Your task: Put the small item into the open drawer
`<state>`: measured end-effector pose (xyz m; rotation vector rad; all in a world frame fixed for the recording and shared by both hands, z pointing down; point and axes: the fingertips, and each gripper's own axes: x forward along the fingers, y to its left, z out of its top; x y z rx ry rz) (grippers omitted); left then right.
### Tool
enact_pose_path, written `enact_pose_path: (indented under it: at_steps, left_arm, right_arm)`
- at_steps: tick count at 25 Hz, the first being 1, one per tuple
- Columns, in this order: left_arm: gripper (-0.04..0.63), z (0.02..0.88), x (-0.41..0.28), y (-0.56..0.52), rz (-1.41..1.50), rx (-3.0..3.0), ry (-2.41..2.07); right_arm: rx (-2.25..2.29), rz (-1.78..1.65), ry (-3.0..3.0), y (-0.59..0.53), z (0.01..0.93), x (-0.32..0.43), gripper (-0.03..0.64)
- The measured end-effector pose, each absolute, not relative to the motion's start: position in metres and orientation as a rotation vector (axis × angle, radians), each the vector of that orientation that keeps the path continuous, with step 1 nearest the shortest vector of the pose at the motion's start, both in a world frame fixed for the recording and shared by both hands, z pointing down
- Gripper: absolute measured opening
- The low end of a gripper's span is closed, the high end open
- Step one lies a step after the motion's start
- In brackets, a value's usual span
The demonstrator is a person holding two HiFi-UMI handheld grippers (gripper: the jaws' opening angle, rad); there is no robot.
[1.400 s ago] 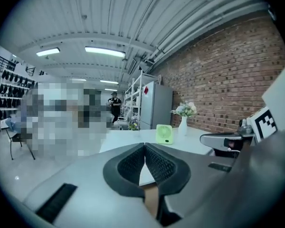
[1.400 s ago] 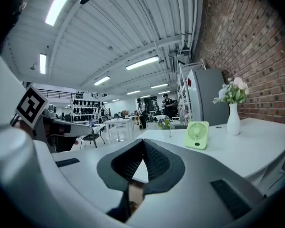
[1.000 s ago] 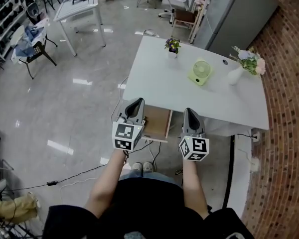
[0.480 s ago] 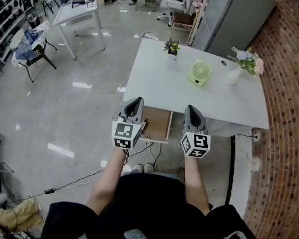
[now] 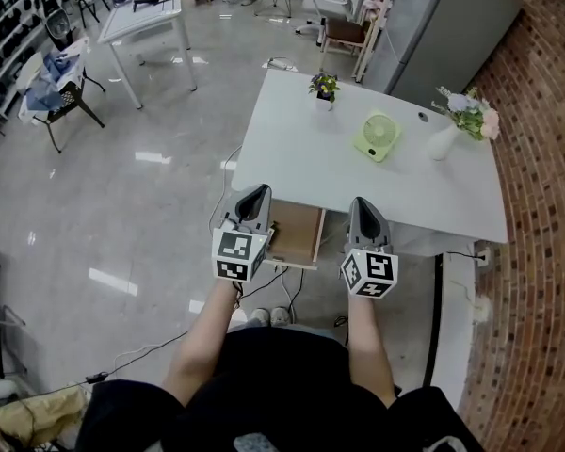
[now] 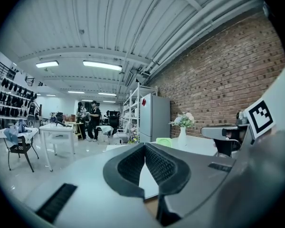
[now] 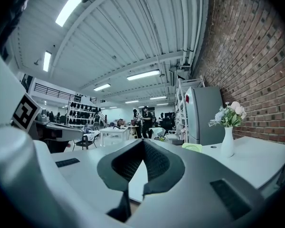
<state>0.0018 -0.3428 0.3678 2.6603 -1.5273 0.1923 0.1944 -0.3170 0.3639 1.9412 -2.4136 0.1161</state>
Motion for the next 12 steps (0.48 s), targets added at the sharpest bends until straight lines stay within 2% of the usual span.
enact_pose_path:
  at_steps: [12]
  left_arm:
    - [0.022, 0.3731, 0.0013, -0.3403, 0.196, 2.636, -1.529]
  right_arm:
    - [1.923, 0.131, -2.417, -0.3144, 0.3681, 0.1945, 0.0]
